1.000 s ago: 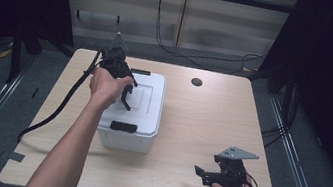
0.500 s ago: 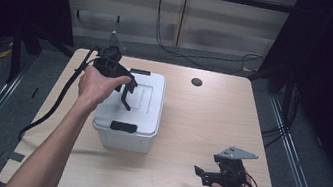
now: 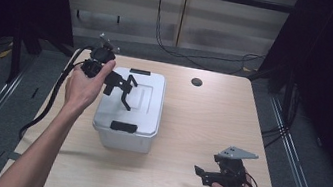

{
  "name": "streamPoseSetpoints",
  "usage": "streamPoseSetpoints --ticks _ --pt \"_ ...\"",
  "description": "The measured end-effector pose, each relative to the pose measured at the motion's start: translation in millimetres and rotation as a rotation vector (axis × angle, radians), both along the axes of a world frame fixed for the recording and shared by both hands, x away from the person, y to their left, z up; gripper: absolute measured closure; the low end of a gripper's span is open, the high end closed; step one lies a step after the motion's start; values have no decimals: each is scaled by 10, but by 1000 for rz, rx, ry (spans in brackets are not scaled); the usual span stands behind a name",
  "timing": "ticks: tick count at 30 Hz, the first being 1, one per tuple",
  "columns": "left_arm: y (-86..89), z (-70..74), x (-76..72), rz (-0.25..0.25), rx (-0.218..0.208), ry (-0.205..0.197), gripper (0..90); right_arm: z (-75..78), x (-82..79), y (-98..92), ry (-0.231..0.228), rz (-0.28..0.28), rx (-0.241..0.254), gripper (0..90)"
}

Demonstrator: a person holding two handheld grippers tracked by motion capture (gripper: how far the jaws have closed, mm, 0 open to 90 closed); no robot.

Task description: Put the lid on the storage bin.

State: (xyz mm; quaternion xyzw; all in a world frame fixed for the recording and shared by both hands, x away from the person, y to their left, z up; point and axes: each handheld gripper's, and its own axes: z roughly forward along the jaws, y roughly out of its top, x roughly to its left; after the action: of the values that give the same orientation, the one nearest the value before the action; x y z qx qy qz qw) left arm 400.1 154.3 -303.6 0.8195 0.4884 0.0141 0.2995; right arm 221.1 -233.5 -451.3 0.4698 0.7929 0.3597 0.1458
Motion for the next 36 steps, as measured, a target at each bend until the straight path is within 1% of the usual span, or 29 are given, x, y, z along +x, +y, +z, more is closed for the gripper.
streamPoseSetpoints --ticks 1,2,5,7,8,11,12,13,15,18,19,20,21,22,24,26,28,29,33,35,36 --pt "21 -12 -10 1 -17 0 181 0 0 0 0 1 -1 171" --pt "43 -32 -21 -1 -24 -1 187 1 -1 0 -1 1 -1 170" --pt "111 -93 -57 -24 -6 -25 184 1 1 -2 1 0 3 168" --pt "187 -122 -85 -25 -28 -35 184 -1 4 -2 2 -2 2 168" --pt "213 -133 -96 -32 -32 -37 184 -1 4 -3 2 -1 3 168" --pt "340 -178 -148 -47 -17 -50 184 -1 4 -3 2 -1 3 168" --pt "371 -184 -160 -47 -19 -51 184 -2 5 -4 2 -1 3 168" --pt "426 -195 -175 -45 -30 -50 184 -3 8 -5 1 -1 2 168" --pt "514 -202 -198 -39 -38 -48 184 -3 10 -6 2 -3 1 168" --pt "644 -201 -223 0 -60 -67 185 -2 7 1 4 -3 4 167" --pt "687 -207 -225 -5 -59 -66 187 -4 12 1 3 -5 3 167" --pt "715 -217 -224 -1 -59 -58 192 -5 14 2 3 -6 1 167" --pt "778 -226 -223 12 -68 -56 201 -5 15 1 2 -6 1 167" --pt "823 -232 -230 19 -72 -64 212 -4 14 -1 2 -6 2 167" --pt "897 -248 -249 25 -76 -65 209 -4 13 -6 -2 -4 1 167" --pt "970 -278 -273 44 -66 -69 209 -2 9 -7 2 -11 6 167" --pt "1008 -310 -304 48 -57 -71 223 -4 12 -6 1 -9 5 167" --pt "1025 -324 -321 45 -60 -73 223 -3 12 -6 -3 -5 3 167" --pt "1116 -407 -449 27 -47 -109 220 1 6 -8 -1 -6 5 166" --pt "1172 -450 -515 35 -39 -121 220 0 8 -9 0 -6 4 165" --pt "1193 -466 -536 44 -44 -121 219 0 8 -8 1 -7 4 165"
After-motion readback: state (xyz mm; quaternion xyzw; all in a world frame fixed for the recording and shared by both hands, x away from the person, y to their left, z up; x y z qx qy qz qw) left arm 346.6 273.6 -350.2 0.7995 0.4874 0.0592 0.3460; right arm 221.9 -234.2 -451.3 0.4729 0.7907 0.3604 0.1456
